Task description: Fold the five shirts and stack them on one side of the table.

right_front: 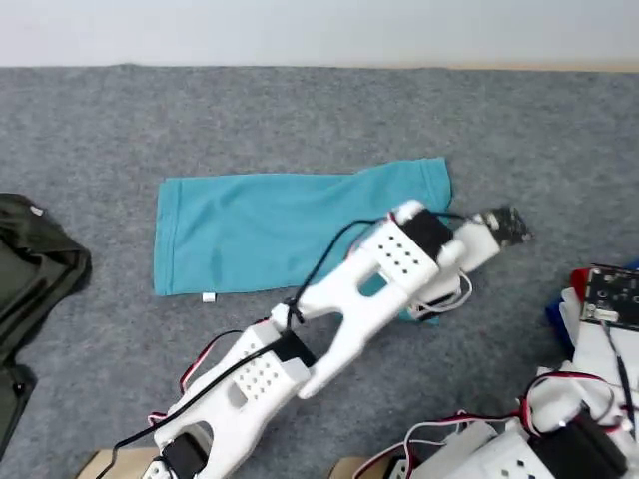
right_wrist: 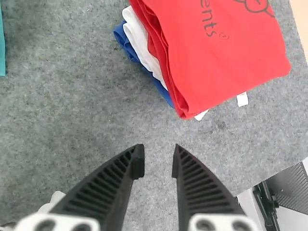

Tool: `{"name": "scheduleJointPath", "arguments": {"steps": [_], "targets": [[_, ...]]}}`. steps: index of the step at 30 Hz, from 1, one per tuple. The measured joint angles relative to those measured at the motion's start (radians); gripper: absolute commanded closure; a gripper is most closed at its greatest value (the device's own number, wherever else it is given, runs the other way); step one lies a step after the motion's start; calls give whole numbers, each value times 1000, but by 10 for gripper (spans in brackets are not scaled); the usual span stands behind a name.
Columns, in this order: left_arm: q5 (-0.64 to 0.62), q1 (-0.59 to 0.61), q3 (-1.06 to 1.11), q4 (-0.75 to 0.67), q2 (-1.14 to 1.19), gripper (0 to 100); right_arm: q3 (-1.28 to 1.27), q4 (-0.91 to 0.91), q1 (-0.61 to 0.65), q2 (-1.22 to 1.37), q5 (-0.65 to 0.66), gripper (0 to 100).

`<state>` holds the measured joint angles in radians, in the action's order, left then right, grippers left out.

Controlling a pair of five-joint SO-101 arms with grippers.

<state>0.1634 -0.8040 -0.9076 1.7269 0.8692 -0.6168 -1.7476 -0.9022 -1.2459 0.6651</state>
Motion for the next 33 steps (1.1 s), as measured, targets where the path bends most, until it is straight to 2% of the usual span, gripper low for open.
{"name": "scheduleJointPath", "arguments": {"steps": [13, 24, 33], "targets": [[0, 40, 153, 0, -41, 829, 0, 0, 0, 0, 0, 894], [0, 97, 100, -3, 94, 836, 0, 0, 0, 0, 0, 894], [0, 97, -29, 6, 173, 991, 0, 0, 0, 0, 0, 894]]}}
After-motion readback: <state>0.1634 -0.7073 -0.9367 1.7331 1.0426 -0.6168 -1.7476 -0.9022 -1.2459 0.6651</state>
